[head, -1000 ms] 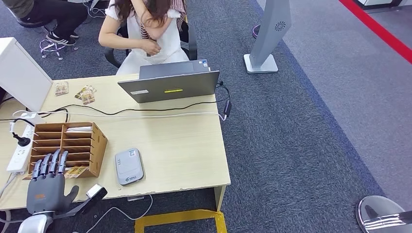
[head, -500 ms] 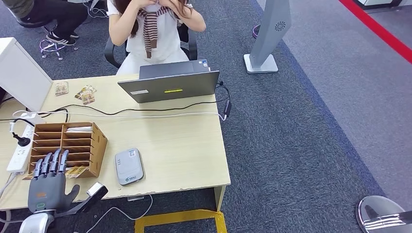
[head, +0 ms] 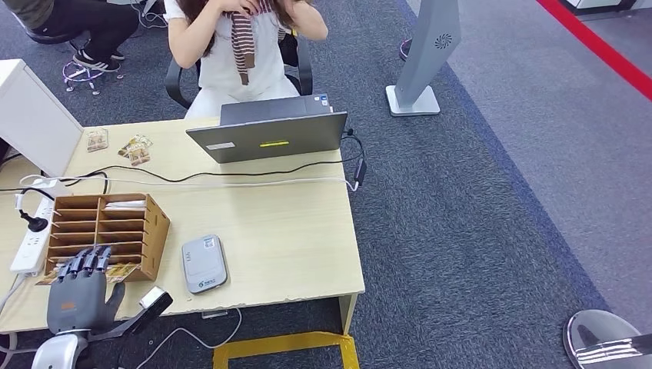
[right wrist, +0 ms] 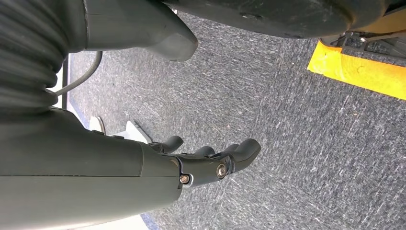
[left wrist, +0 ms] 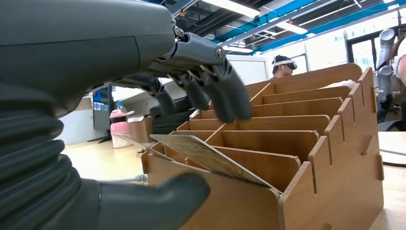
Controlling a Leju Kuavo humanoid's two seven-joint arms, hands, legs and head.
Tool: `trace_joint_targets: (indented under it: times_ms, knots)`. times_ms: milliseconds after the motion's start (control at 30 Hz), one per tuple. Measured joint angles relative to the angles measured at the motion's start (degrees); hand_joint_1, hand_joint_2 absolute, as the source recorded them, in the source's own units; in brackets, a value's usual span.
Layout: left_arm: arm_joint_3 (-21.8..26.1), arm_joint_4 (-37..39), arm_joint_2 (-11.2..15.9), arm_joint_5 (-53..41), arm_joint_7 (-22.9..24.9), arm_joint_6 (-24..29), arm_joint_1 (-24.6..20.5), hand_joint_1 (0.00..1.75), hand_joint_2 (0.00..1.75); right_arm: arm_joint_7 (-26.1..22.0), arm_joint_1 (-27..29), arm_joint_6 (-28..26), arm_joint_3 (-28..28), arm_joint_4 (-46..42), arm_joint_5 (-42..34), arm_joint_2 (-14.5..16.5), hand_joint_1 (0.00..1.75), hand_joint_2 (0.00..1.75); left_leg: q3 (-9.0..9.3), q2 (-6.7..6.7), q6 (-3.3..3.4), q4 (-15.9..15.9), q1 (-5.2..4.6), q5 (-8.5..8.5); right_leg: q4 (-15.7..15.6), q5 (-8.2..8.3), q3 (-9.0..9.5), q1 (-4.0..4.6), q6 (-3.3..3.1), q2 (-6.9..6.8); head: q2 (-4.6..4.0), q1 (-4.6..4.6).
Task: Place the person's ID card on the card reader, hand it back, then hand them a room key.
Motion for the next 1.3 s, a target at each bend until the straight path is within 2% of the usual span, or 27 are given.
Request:
trace_joint_targets:
  times_ms: [1100,1300]
  knots:
    - [0.0,-0.1,0.0,1.3,-2.0,0.5,-0.8,1.75,1.75,0.0,-0.1,0.1,0.0,0.0,0.0,0.0,0.0,1.75,0.02,0.0,0.0,0.0,0.0,0.0,0.0,0.0,0.01,0.0,0.0,0.0,0.0,0.0]
    - [0.0,-5.0,0.0,2.3,-2.3,-0.1,-2.4,1.75,1.75,0.2,-0.1,0.1,-0.1,0.0,0.0,-0.1,0.0,1.75,0.03,-0.04,-0.01,0.0,0.0,0.02,0.0,0.0,0.05,0.0,0.0,-0.03,0.0,0.01]
